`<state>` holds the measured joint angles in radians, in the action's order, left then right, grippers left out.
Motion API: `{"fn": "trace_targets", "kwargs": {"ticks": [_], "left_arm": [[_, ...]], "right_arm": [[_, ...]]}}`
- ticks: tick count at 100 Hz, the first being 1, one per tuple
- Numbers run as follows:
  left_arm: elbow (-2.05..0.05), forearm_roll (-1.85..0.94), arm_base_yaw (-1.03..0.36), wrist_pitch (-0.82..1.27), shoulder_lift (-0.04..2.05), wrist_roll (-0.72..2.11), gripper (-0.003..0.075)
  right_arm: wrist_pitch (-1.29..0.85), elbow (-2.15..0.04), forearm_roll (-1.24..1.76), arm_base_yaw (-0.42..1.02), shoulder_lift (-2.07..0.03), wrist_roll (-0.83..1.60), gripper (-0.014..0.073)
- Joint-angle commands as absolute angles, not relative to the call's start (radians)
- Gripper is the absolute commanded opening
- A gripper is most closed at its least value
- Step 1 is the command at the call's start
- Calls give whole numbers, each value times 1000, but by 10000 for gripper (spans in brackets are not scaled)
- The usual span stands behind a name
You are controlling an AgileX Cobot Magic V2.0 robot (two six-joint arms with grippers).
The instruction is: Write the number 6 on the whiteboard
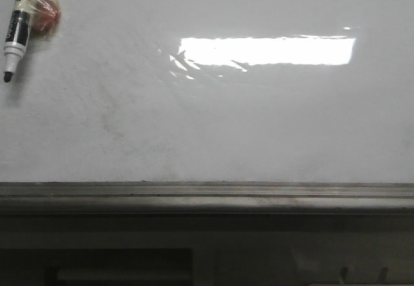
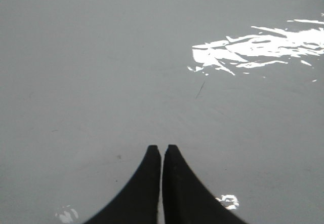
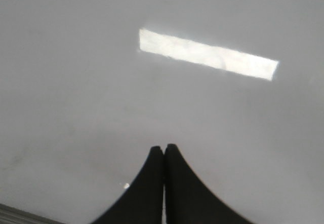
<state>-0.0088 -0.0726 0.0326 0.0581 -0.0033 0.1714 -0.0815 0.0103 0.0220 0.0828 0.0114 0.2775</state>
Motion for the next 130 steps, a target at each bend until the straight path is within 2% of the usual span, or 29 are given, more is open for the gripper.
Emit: {"fn": "trace_targets", "kwargs": {"ticks": [1,24,55,76,96,112,121,130], "left_arm": [[41,-87,34,-18,-35,163,-20],[41,-261,34,-18,-35,163,-20],[31,-873,34,-24,-35,163,-20],[-126,-790,34,187,2,182,-20],[-372,-647,32,457,183,261,-20],[-453,-683,-67,471,282,317,-20],[-473,-683,-124,471,324,362,-17],[-479,-683,-178,466,361,364,29]], "right_arm": [[0,32,24,78,29,280,-67],[35,32,216,78,29,280,-67],[88,16,620,78,29,280,-63],[-86,-127,602,78,-33,280,-49],[-281,-286,545,78,-271,282,-50],[-403,-390,543,78,-433,318,-46],[-449,-428,543,80,-485,323,20],[-463,-447,543,79,-509,326,190]]}}
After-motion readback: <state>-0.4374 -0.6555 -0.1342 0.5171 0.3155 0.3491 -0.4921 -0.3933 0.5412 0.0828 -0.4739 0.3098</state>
